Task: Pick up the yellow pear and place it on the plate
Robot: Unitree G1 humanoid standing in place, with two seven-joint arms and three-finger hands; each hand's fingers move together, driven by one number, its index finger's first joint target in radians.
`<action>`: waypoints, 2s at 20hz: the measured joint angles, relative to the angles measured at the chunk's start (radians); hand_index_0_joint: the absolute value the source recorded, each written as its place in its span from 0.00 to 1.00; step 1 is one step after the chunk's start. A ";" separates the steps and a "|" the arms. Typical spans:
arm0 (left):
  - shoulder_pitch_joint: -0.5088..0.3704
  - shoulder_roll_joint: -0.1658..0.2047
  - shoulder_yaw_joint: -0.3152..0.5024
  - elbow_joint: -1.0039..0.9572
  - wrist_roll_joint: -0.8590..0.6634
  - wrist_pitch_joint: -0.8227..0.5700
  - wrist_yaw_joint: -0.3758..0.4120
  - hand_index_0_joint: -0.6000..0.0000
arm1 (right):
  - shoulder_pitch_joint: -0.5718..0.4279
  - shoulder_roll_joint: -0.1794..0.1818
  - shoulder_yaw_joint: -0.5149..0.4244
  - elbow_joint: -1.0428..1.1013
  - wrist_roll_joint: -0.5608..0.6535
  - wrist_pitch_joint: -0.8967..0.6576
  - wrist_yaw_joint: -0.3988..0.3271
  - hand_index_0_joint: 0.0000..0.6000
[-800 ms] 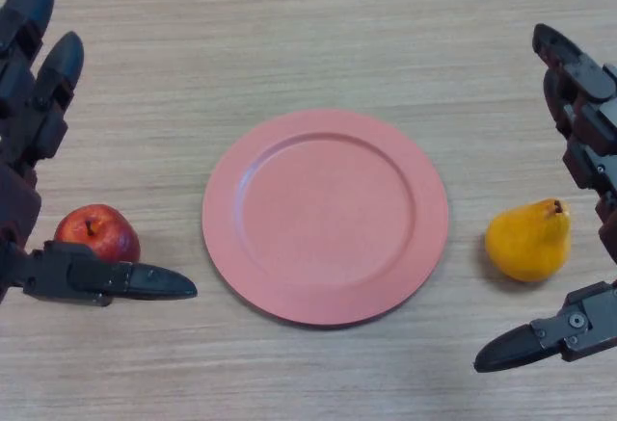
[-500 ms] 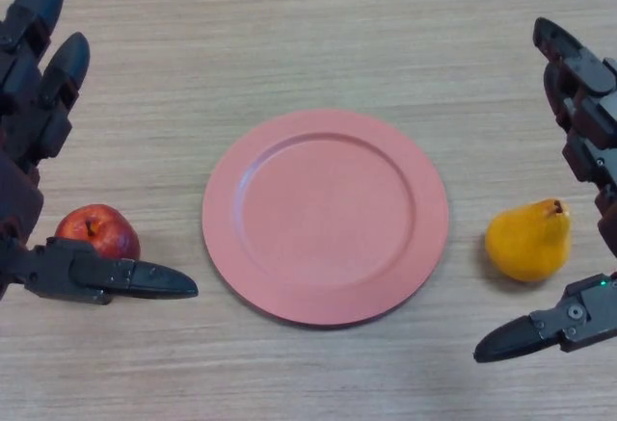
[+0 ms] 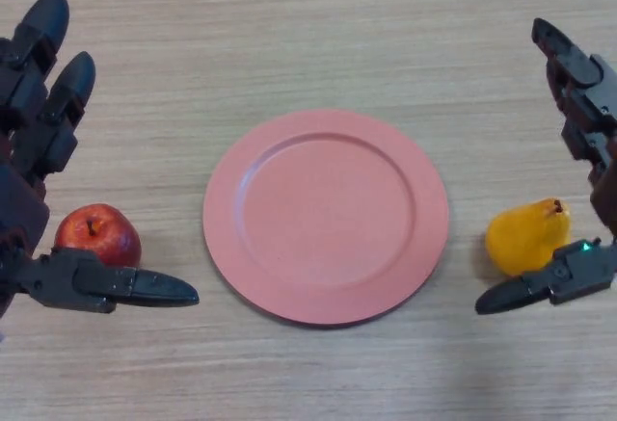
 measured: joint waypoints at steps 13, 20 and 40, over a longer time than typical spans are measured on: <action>0.007 -0.005 -0.013 0.029 0.009 -0.070 -0.007 1.00 | -0.186 -0.087 -0.032 0.834 -0.047 -0.354 -0.105 0.00; 0.007 -0.005 -0.042 0.040 0.050 -0.084 -0.008 1.00 | -0.285 -0.083 0.037 1.112 -0.052 -0.433 -0.157 0.17; 0.023 -0.005 0.010 0.017 0.000 -0.084 -0.007 1.00 | -0.175 0.081 0.274 0.335 -0.006 0.105 -0.149 1.00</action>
